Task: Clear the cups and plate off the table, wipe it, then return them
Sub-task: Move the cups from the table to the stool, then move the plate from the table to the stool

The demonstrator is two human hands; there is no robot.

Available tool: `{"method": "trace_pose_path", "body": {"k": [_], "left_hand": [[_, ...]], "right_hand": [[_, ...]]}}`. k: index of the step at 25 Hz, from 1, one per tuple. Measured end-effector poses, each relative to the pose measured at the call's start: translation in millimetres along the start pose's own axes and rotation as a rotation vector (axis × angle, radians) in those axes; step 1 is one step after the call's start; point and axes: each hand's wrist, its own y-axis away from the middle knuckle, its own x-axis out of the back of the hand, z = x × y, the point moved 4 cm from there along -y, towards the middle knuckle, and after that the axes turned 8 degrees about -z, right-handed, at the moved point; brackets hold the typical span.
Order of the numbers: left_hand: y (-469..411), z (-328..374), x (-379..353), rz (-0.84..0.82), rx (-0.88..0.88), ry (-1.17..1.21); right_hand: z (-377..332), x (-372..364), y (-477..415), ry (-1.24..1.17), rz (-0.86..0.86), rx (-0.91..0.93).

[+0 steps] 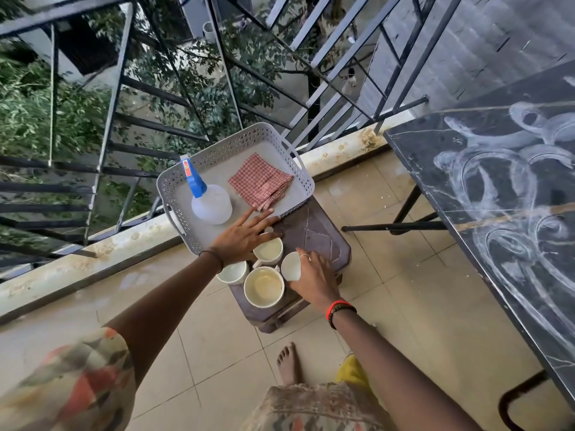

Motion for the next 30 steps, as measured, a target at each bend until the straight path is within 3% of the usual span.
{"method": "trace_pose_path", "body": {"k": [6, 12, 15, 20, 26, 30], "left_hand": [[4, 2, 1, -0.042, -0.022, 0.064], [10, -20, 32, -0.06, -0.075, 0.173], [8, -26, 65, -0.038, -0.056, 0.238], [-25, 3, 154, 0.203, 0.001, 0.433], [-91, 105, 259, 0.398, -0.125, 0.706], [-135, 191, 304, 0.384, -0.248, 0.793]], "right_hand": [[-6, 6, -6, 0.064, -0.086, 0.004], [3, 34, 4, -0.039, -0.08, -0.031], [15, 64, 20, -0.205, 0.095, -0.057], [53, 129, 69, -0.479, 0.485, -0.128], [127, 187, 142, -0.626, 0.8, -0.273], [194, 206, 206, -0.698, 0.992, -0.417]]}}
